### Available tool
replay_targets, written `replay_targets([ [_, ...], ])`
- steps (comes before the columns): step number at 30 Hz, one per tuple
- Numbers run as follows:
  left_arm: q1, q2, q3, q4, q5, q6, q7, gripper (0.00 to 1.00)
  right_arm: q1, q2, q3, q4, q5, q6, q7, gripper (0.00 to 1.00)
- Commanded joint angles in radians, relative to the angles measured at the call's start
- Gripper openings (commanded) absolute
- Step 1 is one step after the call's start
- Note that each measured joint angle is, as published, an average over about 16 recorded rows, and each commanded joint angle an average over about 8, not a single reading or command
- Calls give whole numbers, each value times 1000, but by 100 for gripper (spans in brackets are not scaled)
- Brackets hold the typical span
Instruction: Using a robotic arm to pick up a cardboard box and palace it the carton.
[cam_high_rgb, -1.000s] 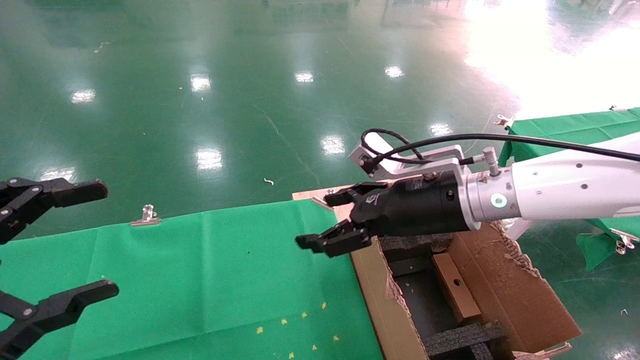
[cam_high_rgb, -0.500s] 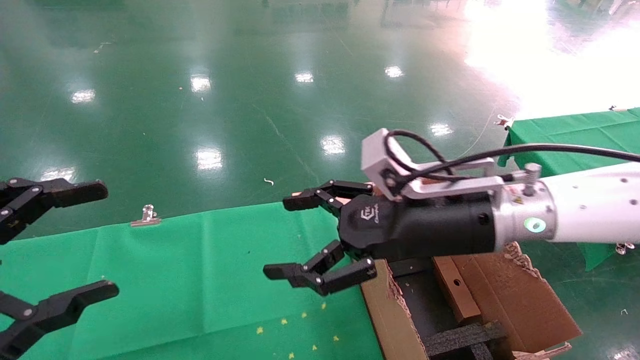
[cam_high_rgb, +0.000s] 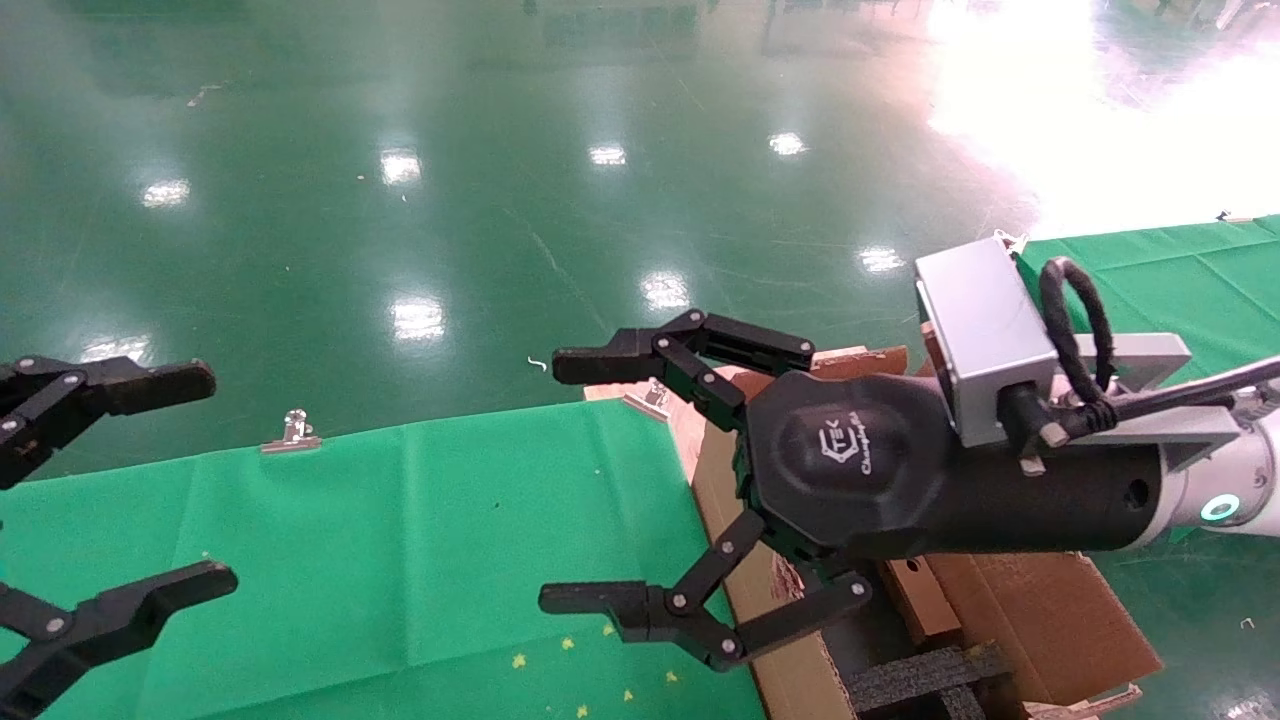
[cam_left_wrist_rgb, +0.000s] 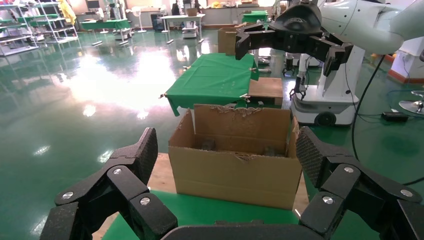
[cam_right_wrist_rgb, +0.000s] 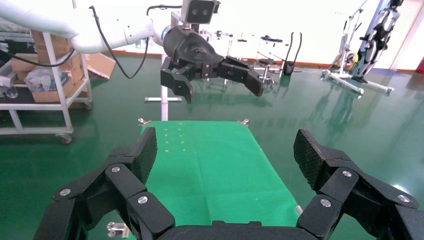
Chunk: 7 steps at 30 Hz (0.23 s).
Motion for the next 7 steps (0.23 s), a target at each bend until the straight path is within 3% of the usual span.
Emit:
replay_targets([
  [1, 0, 0, 0, 0, 0, 0, 0, 100, -19, -2, 30, -1, 20, -17, -23, 100],
  [7, 0, 0, 0, 0, 0, 0, 0, 100, -13, -2, 19, -1, 14, -12, -13, 100],
])
